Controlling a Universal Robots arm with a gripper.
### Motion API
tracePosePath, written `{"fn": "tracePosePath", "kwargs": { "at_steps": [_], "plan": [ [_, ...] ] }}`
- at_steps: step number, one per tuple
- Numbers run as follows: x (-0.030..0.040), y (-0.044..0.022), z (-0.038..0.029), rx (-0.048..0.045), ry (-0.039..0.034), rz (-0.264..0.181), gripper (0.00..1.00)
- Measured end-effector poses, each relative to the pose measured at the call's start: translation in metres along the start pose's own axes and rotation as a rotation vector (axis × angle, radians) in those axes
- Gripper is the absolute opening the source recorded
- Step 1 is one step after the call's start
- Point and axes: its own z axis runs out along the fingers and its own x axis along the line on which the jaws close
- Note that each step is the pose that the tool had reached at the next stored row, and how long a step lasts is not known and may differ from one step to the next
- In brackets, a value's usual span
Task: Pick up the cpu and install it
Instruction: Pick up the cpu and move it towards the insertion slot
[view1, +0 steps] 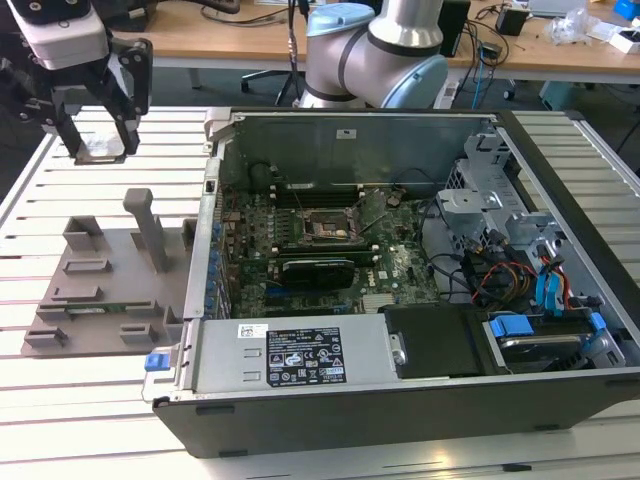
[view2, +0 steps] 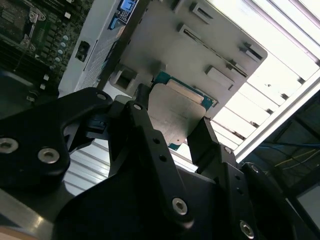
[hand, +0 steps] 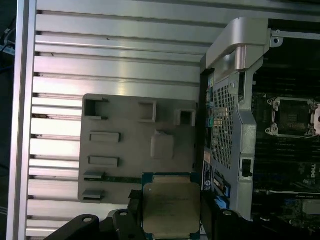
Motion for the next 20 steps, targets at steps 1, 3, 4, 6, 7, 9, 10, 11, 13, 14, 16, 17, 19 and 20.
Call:
{"fn": "tracePosePath", "kwargs": {
  "at_steps": [1, 3, 4, 6, 7, 9, 10, 11, 13, 14, 16, 17, 19, 20],
  "plan": [
    [-0.0029, -0.0002, 0.0001, 0.0, 0.0, 0.0, 0.55],
    [-0.0088, -0.0005, 0.0002, 0.0, 0.0001, 0.0, 0.55],
    [-0.0118, -0.0007, 0.0003, 0.0, 0.0001, 0.0, 0.55],
    [-0.0171, -0.001, 0.0005, 0.0, 0.0001, 0.0, 0.55],
    [-0.0203, -0.0012, 0.0006, 0.0, 0.0002, 0.0, 0.55],
    [-0.0252, -0.0015, 0.0008, 0.0, 0.0003, 0.0, 0.55],
    [-0.0289, -0.0017, 0.0008, 0.0, 0.0006, 0.0, 0.55],
    [-0.0334, -0.002, 0.001, 0.0, 0.0009, 0.0, 0.55],
    [-0.0404, -0.0023, 0.0012, 0.0, 0.0012, 0.0, 0.55],
    [-0.0423, -0.0024, 0.0013, -0.0001, 0.0013, 0.0, 0.55],
    [-0.0475, -0.0027, 0.0016, -0.0001, 0.0015, 0.0, 0.55],
    [-0.0499, -0.0028, 0.0017, -0.0001, 0.0018, 0.0, 0.55],
    [-0.0551, -0.0029, 0.002, -0.0001, 0.0021, 0.0, 0.55],
    [-0.0569, -0.003, 0.0021, -0.0001, 0.0022, 0.0, 0.55]
  ]
}}
